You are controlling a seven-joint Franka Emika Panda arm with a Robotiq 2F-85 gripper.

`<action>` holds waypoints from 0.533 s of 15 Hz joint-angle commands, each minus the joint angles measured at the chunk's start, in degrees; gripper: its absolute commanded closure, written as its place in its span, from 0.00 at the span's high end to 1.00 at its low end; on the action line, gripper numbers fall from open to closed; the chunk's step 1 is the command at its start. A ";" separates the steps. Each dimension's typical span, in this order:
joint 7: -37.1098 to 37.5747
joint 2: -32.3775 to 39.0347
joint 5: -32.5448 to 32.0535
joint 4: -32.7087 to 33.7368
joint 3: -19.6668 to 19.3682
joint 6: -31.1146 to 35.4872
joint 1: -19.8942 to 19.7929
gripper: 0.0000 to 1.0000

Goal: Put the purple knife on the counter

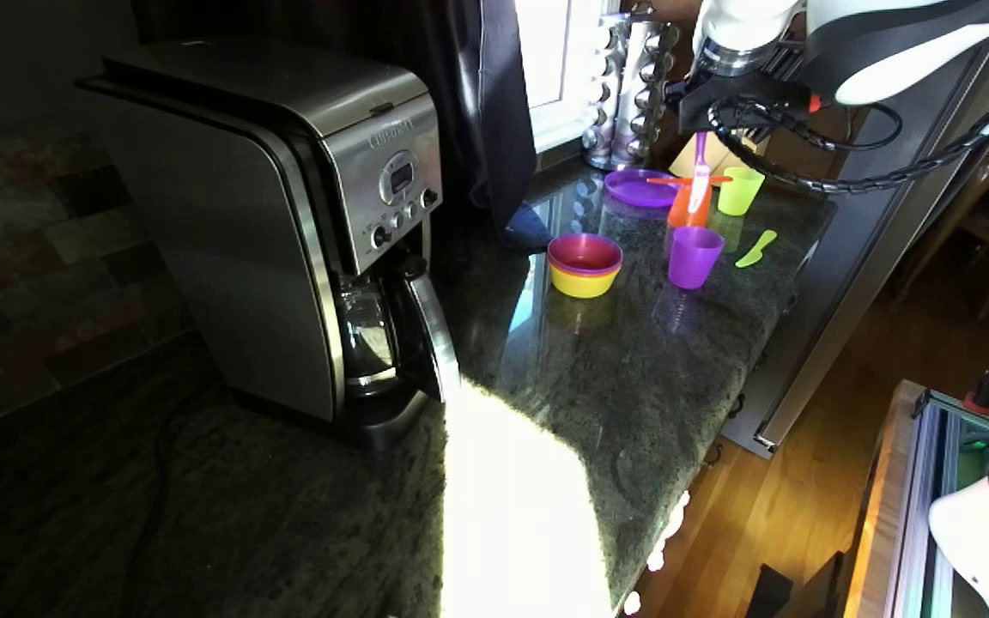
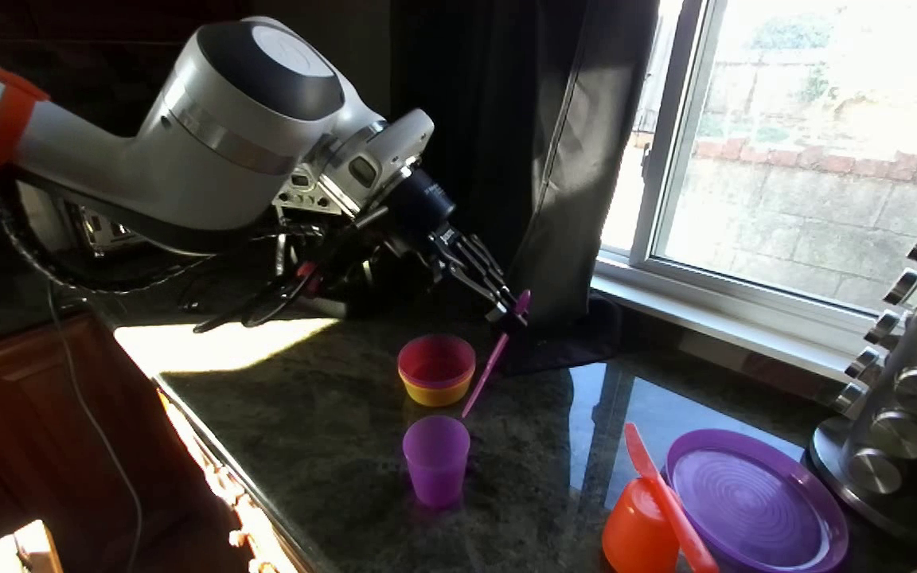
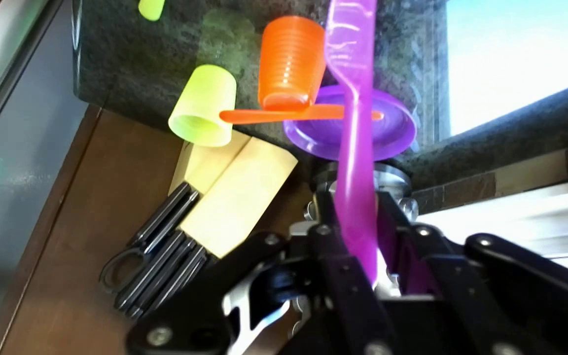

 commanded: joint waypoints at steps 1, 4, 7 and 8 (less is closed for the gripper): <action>6.55 -2.45 -6.98 0.20 0.39 -1.45 -0.90 0.06; 11.64 -0.30 -10.35 1.60 -0.16 -2.26 -0.51 0.06; 11.79 3.14 -2.05 3.13 -2.41 -1.67 0.80 0.06; 10.76 4.30 1.48 3.68 -3.07 -1.15 0.97 0.06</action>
